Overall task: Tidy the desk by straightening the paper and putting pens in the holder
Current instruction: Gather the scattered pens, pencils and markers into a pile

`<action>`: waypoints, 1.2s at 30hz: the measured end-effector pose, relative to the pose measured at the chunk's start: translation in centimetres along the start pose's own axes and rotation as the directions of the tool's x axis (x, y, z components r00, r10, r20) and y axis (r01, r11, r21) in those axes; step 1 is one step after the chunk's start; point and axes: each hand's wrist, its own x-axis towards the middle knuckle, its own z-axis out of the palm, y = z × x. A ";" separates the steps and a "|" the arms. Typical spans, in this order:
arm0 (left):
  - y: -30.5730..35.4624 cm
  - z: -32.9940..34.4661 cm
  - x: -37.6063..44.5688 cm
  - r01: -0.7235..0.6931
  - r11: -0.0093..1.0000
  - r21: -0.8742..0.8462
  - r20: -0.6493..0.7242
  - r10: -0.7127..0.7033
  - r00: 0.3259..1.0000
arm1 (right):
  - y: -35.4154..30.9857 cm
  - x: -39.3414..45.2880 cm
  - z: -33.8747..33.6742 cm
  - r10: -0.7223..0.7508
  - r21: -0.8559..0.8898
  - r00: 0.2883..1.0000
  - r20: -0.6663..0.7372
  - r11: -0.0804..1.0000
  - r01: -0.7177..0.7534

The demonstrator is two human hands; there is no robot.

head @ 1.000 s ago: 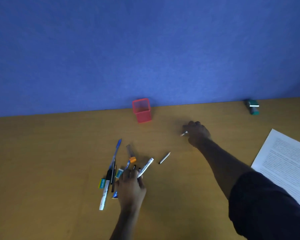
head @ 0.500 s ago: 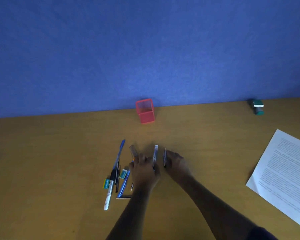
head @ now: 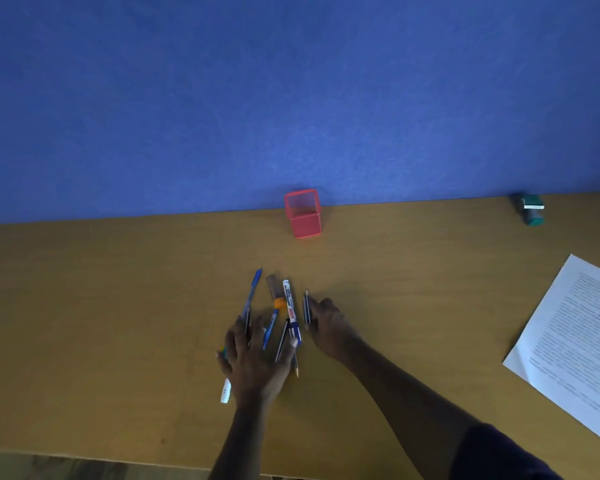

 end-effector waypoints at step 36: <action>-4.0 0.4 -5.9 0.028 0.991 -0.129 0.002 -0.028 1.000 | -2.6 -5.9 4.3 -0.180 -0.328 0.975 0.129 0.920 0.213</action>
